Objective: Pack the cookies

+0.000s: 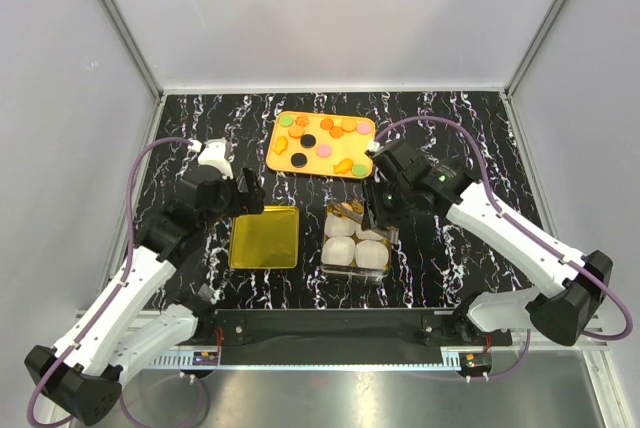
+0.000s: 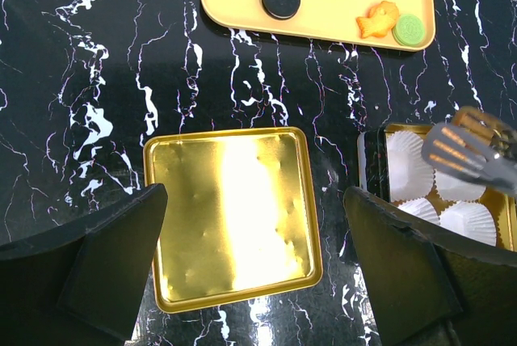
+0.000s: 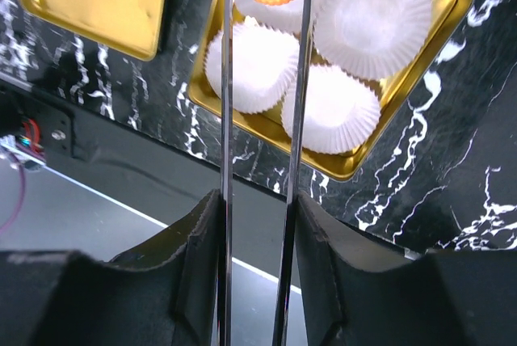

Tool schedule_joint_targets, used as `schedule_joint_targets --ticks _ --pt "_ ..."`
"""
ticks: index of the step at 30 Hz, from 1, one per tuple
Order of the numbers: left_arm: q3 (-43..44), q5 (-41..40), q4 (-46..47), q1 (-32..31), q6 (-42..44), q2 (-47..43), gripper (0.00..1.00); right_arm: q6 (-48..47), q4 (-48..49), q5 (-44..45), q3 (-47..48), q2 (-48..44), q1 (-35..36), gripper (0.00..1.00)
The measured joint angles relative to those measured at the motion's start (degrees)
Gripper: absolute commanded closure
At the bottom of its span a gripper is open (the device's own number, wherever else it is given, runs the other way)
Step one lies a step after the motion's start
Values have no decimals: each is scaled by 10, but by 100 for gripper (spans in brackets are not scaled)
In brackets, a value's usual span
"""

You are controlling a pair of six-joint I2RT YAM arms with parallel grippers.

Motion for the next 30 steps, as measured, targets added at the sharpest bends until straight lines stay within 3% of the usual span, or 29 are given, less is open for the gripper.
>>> schedule_joint_targets --ticks 12,30 --pt "0 1 0 0 0 3 1 15 35 0 -64 0 7 55" --pt "0 1 0 0 0 9 1 15 68 0 -71 30 9 47"
